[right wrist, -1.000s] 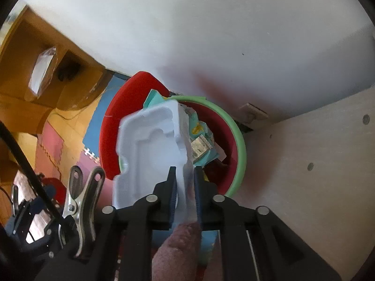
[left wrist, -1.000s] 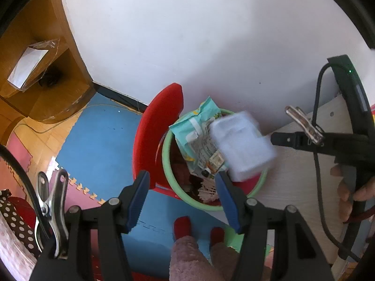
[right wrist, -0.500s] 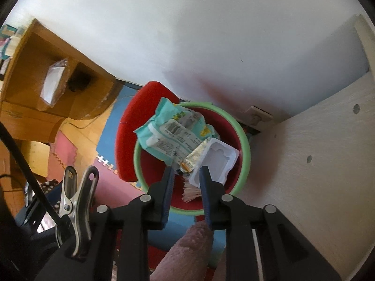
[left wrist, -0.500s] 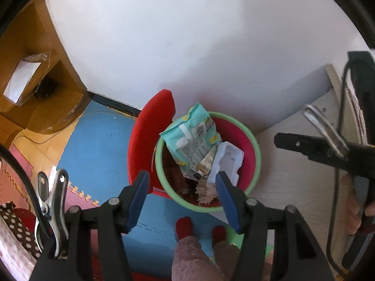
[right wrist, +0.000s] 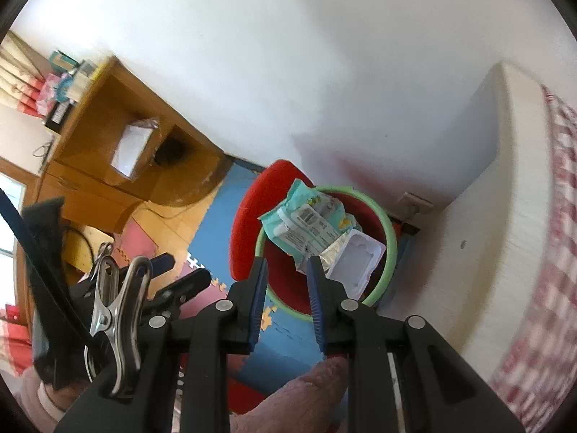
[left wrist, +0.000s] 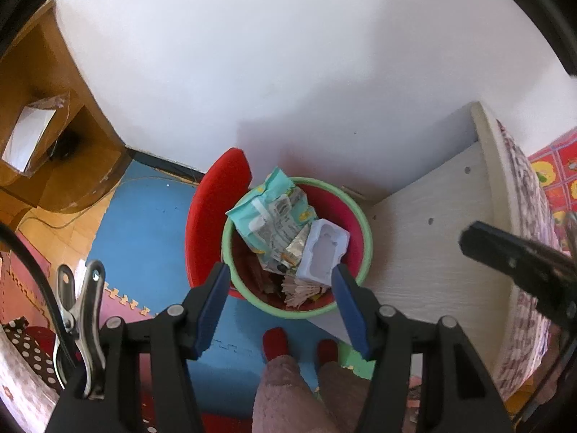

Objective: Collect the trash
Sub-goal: 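Move both grippers back from the bin to the bed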

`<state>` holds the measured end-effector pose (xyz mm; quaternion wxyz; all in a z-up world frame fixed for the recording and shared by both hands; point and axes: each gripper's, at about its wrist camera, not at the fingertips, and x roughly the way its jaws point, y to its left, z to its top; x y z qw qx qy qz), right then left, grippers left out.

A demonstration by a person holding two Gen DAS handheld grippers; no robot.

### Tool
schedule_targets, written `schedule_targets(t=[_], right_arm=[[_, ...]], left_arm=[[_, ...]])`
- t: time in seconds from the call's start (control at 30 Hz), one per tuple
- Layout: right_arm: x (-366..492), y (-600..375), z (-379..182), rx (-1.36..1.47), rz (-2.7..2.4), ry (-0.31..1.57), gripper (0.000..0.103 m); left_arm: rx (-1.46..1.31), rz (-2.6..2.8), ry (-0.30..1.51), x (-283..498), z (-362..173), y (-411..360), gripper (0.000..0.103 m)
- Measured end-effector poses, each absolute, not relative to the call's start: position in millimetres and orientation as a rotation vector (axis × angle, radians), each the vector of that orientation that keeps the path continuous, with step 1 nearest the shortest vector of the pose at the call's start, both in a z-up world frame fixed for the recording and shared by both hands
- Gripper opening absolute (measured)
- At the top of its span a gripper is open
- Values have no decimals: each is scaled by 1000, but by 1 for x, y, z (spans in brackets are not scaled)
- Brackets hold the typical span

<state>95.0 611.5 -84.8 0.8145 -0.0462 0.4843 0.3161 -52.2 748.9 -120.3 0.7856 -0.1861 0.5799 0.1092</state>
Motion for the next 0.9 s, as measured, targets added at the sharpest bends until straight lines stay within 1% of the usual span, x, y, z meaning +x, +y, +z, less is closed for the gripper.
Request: schedule_targets(t=[0.17, 0.4, 0.9], right_arm=[[75, 578, -62, -55, 680, 994, 23], [56, 526, -46, 22, 631, 947, 23], [7, 382, -26, 239, 443, 854, 23]], left_arm=[[-374, 196, 1249, -42, -102, 731, 61], [-302, 98, 1230, -20, -78, 692, 61], [-135, -104, 1222, 4, -49, 568, 61]])
